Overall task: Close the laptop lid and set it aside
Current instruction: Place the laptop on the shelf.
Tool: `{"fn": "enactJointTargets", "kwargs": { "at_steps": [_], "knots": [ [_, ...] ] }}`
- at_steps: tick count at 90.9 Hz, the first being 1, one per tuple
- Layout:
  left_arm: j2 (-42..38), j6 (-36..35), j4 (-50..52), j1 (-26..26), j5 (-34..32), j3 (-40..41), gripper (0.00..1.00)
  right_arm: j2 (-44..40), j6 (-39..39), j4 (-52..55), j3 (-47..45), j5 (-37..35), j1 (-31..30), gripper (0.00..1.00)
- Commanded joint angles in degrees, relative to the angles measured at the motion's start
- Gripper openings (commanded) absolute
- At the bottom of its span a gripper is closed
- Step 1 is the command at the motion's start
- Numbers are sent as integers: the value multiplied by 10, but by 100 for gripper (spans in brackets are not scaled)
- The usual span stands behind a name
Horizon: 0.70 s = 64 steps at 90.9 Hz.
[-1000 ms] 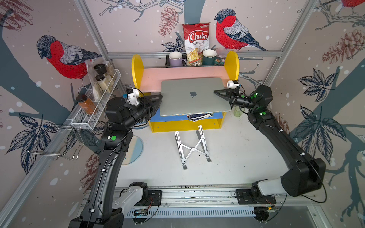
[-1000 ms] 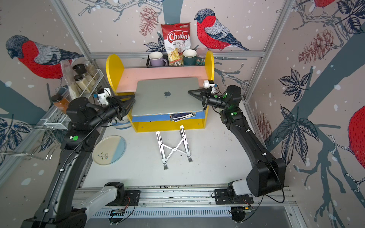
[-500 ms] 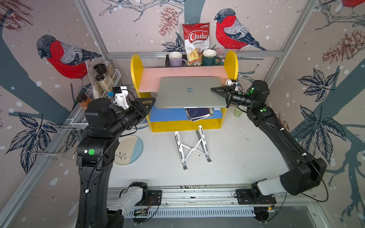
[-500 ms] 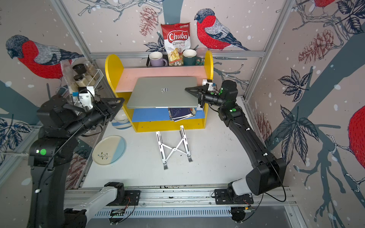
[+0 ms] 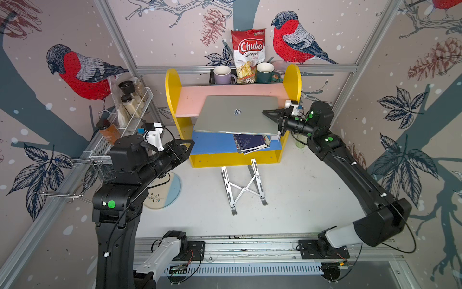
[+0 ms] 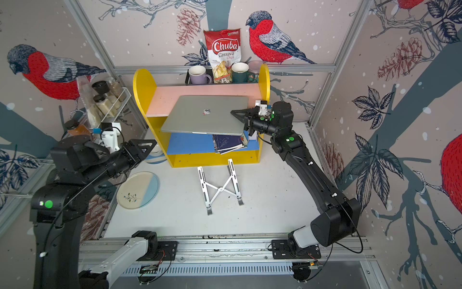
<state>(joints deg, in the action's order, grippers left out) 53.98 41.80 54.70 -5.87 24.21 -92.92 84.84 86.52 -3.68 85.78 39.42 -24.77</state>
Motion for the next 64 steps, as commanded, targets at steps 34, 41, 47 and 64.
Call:
{"fn": "enactJointTargets", "kwargs": {
  "at_steps": [34,41,47,64],
  "knots": [
    [20,45,-161,-203,-140,72,50,8,-5,-82,-15,-37,-11,0],
    [28,44,-183,-238,-180,81,51,8,0,-86,-18,-37,-11,0],
    [23,54,-226,-264,-223,104,53,8,2,-91,-21,-37,-11,0],
    [9,80,-341,-317,-328,183,57,6,8,-99,-28,-36,-8,0]
  ]
}}
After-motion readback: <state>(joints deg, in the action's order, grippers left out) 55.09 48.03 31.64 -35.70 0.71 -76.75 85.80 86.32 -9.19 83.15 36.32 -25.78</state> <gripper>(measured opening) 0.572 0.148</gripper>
